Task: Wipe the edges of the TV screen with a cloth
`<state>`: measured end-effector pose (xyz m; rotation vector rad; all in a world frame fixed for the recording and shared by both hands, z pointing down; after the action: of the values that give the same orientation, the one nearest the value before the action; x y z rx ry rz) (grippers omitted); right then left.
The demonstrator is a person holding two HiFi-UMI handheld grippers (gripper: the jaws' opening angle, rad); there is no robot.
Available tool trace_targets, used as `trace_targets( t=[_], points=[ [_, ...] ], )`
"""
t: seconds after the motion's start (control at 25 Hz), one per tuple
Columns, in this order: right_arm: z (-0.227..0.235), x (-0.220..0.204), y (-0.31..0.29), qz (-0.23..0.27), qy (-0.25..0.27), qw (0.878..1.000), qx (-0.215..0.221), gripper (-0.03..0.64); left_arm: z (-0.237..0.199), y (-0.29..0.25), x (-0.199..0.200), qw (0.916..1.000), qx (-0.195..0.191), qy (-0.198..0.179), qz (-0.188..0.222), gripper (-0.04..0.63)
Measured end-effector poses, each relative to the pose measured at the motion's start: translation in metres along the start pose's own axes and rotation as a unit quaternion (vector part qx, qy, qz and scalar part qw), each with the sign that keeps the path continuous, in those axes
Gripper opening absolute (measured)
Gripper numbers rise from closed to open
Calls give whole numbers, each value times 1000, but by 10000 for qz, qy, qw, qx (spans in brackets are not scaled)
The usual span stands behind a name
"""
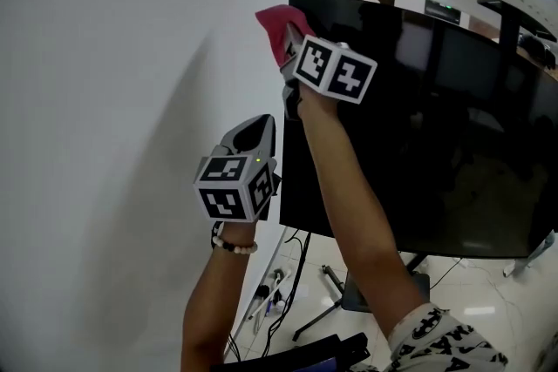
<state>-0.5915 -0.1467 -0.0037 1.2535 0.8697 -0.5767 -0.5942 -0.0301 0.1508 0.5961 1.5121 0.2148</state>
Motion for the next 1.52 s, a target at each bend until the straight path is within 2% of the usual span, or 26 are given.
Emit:
trace_targets(
  t=[0.24, 0.32, 0.4, 0.52, 0.64, 0.8, 0.88, 1.12, 1.28, 1.52],
  points=[
    [-7, 43, -20, 206, 30, 9998, 25, 60, 1, 5, 1, 9999, -11, 122, 13, 3],
    [-9, 60, -17, 289, 396, 9988, -50, 60, 3, 9, 2, 9999, -45, 131, 10, 3],
    [-6, 78, -10, 340, 1031, 9939, -170, 60, 6, 9, 3, 9999, -74, 143, 6, 3],
    [2, 96, -1, 185, 2145, 9757, -417, 60, 10, 8, 0, 9997, -137, 204, -10, 3],
    [2, 96, -4, -202, 3146, 9472, -590, 60, 17, 9, -2, 9993, -224, 309, -5, 3],
    [-7, 86, -21, -576, 4035, 9116, -535, 60, 24, 9, -5, 9986, -348, 392, -8, 3],
    [-7, 87, -26, -728, 4207, 9027, -533, 61, 25, 6, -1, 9984, -381, 419, 13, 3],
    [-4, 92, -29, -1228, 4353, 8909, -420, 61, 32, -15, 28, 9979, -516, 356, 156, 3],
    [-4, 95, -21, -1348, 4509, 8811, -466, 61, 40, -25, 51, 9973, -628, 255, 281, 3],
    [21, 118, 3, -1346, 4489, 8805, -710, 61, 70, -46, 70, 9956, -873, 100, 313, 3]
  ],
)
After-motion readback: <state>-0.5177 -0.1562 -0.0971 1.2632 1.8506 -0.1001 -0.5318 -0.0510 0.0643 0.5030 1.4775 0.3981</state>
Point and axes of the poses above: the fingertips, and each gripper's own axes: y backward along the fingers, z to its right, x out of its top, the point moved 4 cm from there along y, backward along the fingers, and after that the axes turned 11 degrees about z, right-handed, at the moved point
